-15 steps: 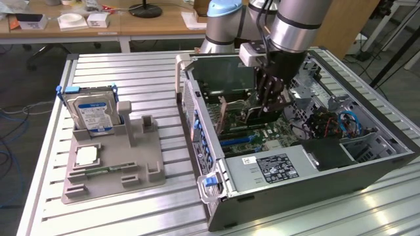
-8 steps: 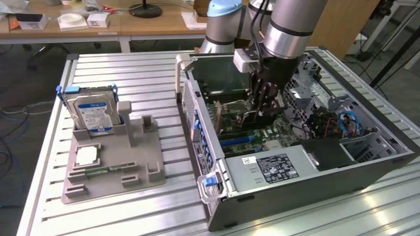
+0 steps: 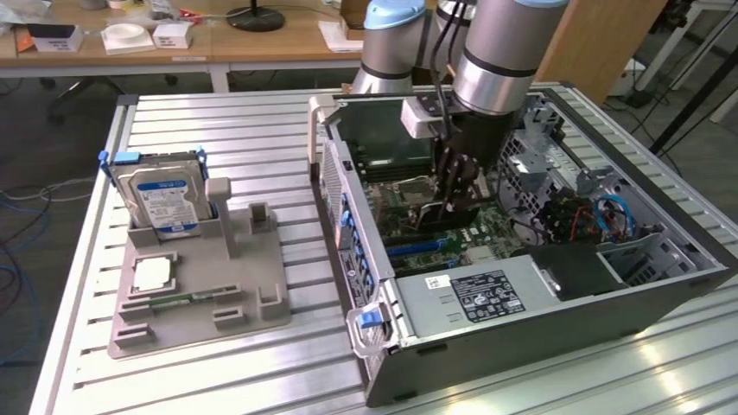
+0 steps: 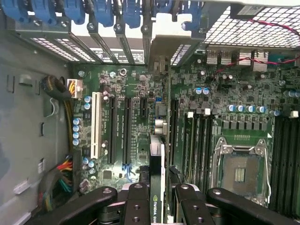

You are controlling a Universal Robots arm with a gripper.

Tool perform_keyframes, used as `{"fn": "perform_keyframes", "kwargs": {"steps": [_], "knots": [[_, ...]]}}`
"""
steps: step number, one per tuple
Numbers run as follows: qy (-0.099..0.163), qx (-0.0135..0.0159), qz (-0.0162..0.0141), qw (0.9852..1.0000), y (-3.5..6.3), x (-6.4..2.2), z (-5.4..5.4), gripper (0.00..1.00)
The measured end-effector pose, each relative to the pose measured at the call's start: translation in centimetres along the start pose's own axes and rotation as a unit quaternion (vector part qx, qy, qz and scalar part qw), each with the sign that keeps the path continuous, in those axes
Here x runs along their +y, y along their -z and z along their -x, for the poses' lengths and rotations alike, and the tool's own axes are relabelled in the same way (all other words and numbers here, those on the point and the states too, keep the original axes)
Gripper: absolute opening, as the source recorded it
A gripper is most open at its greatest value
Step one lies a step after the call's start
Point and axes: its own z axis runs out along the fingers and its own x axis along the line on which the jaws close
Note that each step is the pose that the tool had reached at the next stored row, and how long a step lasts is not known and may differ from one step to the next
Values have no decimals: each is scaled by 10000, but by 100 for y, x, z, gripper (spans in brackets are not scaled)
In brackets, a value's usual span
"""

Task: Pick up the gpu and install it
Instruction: 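Insert the gpu into the slot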

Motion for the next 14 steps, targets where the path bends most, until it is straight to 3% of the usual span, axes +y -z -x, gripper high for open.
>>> {"fn": "perform_keyframes", "kwargs": {"steps": [14], "knots": [[0, 16, 1, 10000, -86, 36, 12, 26]]}}
